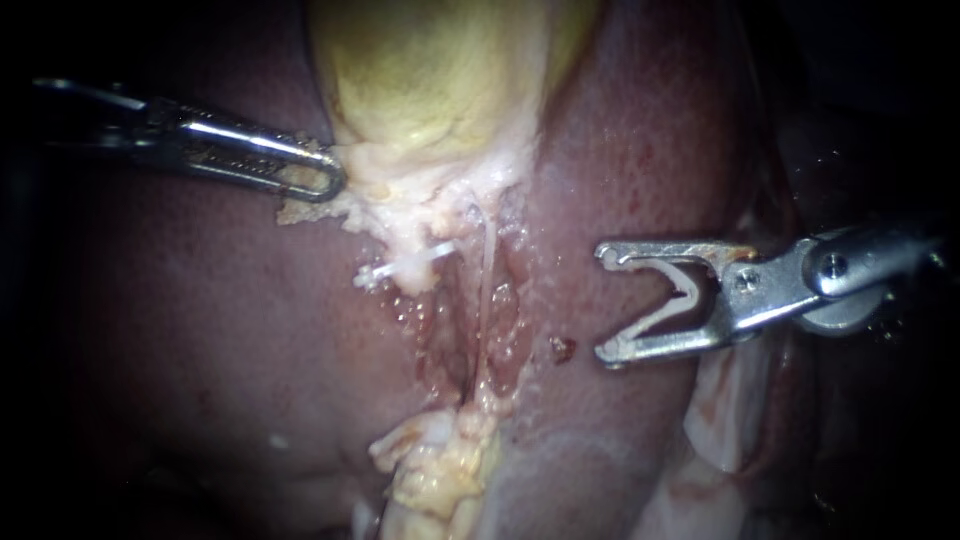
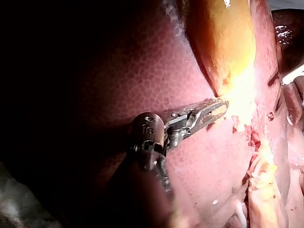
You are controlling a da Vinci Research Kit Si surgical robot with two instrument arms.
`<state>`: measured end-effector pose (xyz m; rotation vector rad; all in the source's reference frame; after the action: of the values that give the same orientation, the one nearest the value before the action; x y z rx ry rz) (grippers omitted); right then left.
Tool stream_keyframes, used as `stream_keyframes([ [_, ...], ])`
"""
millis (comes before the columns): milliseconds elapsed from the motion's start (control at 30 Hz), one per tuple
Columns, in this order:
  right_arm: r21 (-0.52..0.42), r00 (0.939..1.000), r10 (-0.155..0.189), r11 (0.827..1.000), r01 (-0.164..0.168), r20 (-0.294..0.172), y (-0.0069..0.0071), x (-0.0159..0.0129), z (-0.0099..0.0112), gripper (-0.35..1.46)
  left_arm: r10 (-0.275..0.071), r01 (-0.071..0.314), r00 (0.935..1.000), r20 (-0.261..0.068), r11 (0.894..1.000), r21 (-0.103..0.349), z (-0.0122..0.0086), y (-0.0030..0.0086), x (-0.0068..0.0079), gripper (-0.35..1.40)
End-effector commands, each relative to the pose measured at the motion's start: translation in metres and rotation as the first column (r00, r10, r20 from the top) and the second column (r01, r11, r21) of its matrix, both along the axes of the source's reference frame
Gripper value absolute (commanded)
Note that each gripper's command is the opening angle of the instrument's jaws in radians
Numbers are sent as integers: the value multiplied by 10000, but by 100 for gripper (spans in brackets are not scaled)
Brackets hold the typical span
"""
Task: Clipping first clip right tube
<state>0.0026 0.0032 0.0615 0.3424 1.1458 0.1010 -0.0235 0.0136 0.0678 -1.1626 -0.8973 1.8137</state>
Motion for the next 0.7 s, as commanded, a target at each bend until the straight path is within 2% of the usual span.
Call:
stream_keyframes([
  [33, 0, 10000, 3, 10000, -3, 3, 0, 0, 0, 49, 22, -22, 10000, 26, 10000, 35, -5, 2, 4, -35],
  [167, 0, 10000, 4, 10000, -4, 3, 0, 0, 0, 49, -133, 134, 9999, -67, 9998, 169, -37, 15, 26, -35],
  [233, 25, 10000, -40, 10000, 40, -23, 0, 0, 1, 49, -313, 313, 9995, 11, 9995, 43, -59, 24, 39, -35],
  [333, 136, 9996, -243, 9996, 245, -145, 0, 1, 1, 49, -398, 399, 9992, 79, 9992, -95, -80, 33, 46, -35],
  [433, 357, 9968, -678, 9970, 693, -417, 0, 5, 1, 48, -417, 419, 9991, 100, 9990, -151, -83, 31, 43, -35],
  [533, 550, 9905, -1163, 9912, 1205, -731, -1, 16, 3, 47, -434, 435, 9990, 79, 9989, -195, -77, 27, 42, -35],
  [700, 774, 9874, -1344, 9870, 1408, -830, -12, 37, 13, 48, -433, 435, 9990, 78, 9989, -199, -77, 26, 42, -35],
])
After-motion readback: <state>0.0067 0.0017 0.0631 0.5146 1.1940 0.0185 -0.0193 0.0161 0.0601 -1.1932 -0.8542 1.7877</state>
